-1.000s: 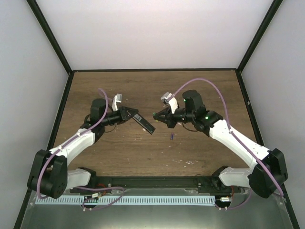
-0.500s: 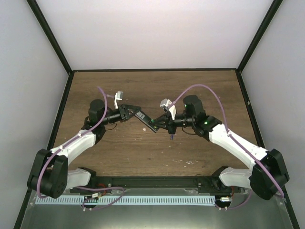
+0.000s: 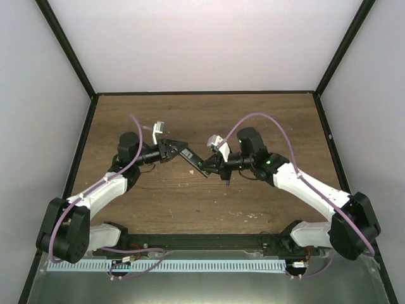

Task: Load the batteries into the remote control

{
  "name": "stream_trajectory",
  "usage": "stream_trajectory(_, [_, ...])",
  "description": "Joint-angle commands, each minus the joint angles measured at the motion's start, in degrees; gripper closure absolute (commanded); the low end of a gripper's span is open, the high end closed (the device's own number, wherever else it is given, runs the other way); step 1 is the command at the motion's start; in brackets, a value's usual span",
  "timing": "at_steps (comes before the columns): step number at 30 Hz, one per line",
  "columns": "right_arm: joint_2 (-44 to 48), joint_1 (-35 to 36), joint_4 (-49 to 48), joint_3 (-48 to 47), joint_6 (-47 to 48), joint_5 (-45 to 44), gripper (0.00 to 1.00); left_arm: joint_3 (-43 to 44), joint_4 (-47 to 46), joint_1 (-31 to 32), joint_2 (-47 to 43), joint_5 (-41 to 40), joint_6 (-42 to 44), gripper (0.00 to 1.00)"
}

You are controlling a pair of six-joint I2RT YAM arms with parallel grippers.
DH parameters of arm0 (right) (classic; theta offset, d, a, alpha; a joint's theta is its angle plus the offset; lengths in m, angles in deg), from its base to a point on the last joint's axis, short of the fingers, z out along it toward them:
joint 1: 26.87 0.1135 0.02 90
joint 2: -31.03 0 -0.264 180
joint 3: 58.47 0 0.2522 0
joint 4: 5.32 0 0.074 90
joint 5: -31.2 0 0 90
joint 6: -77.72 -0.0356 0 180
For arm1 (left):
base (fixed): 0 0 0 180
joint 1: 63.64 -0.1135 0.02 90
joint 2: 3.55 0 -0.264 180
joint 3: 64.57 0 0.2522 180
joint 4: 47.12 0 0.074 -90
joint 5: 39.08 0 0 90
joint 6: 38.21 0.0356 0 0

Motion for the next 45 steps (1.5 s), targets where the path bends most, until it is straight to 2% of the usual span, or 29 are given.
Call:
stream_trajectory(1, [-0.23, 0.66, 1.71, -2.97, 2.23, -1.91, 0.99, 1.54, -2.14, 0.27, 0.05, 1.14, -0.03, 1.0])
stream_trajectory(13, [0.09, 0.94, 5.6, -2.76, 4.06, -4.03, 0.98, 2.06, -2.64, 0.27, 0.37, 1.49, -0.29, 1.0])
stream_trajectory(28, [1.23, 0.98, 5.73, -3.24, 3.44, -5.68, 0.84, 1.11, -3.56, 0.31, 0.23, 1.94, -0.63, 1.0])
stream_trajectory(41, [6.31, 0.99, 7.3, -5.17, 3.68, -8.56, 0.61, 1.1, -6.87, 0.22, 1.44, 3.94, -2.03, 1.0])
stream_trajectory(45, [6.61, 0.87, 4.84, -4.96, 0.53, -9.99, 0.45, 0.85, -9.58, 0.28, 1.97, 5.22, -3.08, 1.0])
